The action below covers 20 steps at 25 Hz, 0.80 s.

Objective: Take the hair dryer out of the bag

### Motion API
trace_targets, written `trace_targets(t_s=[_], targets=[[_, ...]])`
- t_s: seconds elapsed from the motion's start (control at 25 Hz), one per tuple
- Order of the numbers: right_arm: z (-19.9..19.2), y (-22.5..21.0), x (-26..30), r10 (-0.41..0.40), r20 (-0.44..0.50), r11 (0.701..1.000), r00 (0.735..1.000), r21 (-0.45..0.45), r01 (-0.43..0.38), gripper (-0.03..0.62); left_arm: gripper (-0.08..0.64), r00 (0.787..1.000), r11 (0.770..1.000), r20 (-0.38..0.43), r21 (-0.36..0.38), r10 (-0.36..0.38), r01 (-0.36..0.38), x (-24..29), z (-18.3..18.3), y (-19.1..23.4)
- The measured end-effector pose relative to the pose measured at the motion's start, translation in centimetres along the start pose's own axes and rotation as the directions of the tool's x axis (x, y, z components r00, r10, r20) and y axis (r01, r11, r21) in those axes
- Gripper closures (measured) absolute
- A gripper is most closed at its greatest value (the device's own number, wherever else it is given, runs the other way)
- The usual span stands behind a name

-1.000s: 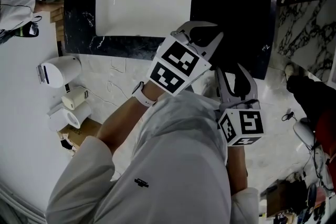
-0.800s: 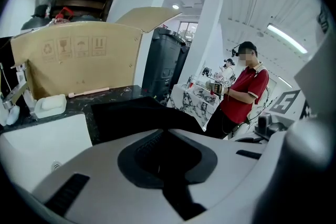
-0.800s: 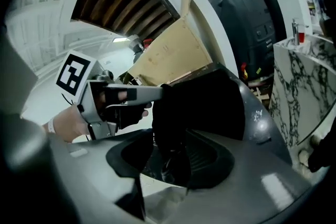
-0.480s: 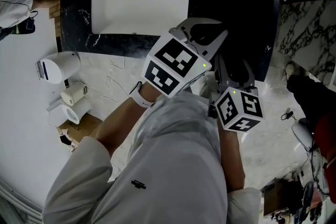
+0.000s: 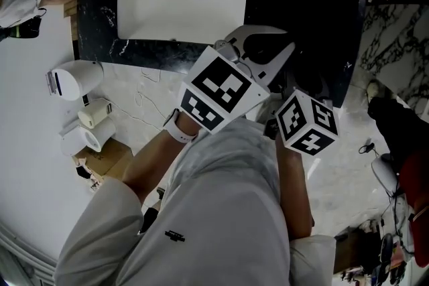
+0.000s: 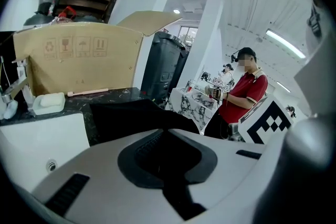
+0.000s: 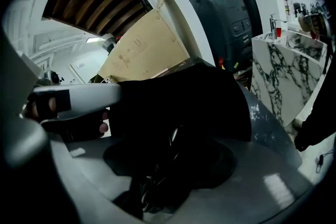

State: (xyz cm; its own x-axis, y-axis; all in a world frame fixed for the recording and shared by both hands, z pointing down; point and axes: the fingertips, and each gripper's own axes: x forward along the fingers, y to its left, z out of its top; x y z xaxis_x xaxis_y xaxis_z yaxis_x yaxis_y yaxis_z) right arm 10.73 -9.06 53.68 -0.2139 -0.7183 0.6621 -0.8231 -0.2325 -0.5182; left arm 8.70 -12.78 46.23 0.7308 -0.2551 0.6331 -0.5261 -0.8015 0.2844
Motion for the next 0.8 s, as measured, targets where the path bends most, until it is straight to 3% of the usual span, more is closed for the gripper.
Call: trace_targets(t_s=[0.12, 0.52, 0.64, 0.8], targets=[[-0.6, -0.2, 0.5, -0.03, -0.036, 1.0, 0.999, 0.001, 0.03, 0.36, 0.534, 1.0, 1.0, 0.007, -0.02, 0.001, -0.001, -0.3, -0.1, 0.7], [-0.3, -1.3, 3.0, -0.075, -0.11, 0.984, 0.991, 0.152, 0.091, 0.349, 0.534, 0.999, 0.999, 0.029, -0.03, -0.025, 0.026, -0.8, -0.4, 1.0], [-0.4, -1.2, 3.3, -0.13, -0.129, 0.981, 0.983, 0.129, 0.146, 0.35, 0.534, 0.999, 0.999, 0.037, -0.036, -0.024, 0.026, -1.1, -0.3, 1.4], [-0.4, -1.1, 3.6, -0.176, -0.071, 0.979, 0.982, 0.094, 0.182, 0.351, 0.534, 0.999, 0.999, 0.036, -0.036, -0.022, 0.023, -1.0, -0.3, 1.6]])
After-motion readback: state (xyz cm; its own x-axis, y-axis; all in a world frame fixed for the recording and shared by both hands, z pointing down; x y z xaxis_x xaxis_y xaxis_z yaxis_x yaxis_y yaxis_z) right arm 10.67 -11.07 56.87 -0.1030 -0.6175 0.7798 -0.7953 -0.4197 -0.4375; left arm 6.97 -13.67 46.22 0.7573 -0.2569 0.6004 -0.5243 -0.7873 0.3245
